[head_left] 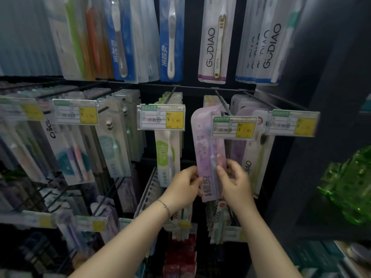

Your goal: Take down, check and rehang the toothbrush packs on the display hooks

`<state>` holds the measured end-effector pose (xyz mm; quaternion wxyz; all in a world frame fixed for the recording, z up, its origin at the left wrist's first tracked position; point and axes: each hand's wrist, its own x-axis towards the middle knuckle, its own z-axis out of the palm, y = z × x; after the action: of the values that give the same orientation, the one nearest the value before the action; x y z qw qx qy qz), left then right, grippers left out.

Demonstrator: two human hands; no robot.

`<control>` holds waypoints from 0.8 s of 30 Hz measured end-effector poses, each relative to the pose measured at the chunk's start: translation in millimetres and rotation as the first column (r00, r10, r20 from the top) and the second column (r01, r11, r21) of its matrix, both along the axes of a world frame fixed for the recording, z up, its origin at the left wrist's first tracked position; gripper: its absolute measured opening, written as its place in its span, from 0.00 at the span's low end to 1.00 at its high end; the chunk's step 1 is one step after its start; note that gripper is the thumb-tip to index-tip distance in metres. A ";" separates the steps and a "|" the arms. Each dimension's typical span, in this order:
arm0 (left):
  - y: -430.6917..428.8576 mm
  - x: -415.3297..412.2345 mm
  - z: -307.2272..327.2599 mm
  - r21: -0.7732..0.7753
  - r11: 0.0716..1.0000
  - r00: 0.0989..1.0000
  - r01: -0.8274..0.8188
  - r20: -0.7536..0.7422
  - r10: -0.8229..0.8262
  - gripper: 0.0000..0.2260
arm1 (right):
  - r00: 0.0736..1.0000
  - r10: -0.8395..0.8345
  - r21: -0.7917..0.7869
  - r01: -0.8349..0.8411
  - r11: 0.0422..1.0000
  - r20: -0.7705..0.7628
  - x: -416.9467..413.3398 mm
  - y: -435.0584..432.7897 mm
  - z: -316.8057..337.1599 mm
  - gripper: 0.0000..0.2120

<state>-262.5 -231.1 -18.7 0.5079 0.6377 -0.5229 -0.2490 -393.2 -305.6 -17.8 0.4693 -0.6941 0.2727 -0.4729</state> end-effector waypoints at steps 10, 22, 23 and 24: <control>31.6 0.5 -9.5 0.024 1.000 0.997 -0.007 -0.079 0.009 0.08 | 0.996 0.062 0.026 -0.061 0.998 -0.062 -4.2 17.6 -5.7 0.03; 80.8 31.1 -13.5 0.055 0.998 0.999 -0.033 -0.006 0.034 0.08 | 0.997 0.079 0.123 -0.076 0.990 -0.025 19.8 65.0 -15.5 0.02; 85.3 33.4 -14.6 0.052 0.998 1.000 -0.025 -0.007 0.025 0.07 | 0.997 0.069 0.121 -0.065 0.991 -0.029 22.2 69.6 -17.1 0.02; 89.7 36.0 -15.9 0.050 0.999 1.000 -0.015 -0.012 0.016 0.06 | 0.998 0.058 0.117 -0.054 0.992 -0.037 24.4 74.3 -19.0 0.03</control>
<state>-226.6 -141.3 -34.5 0.4971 0.6525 -0.5084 -0.2619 -368.8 -231.3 -36.8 0.5162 -0.6824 0.2894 -0.4290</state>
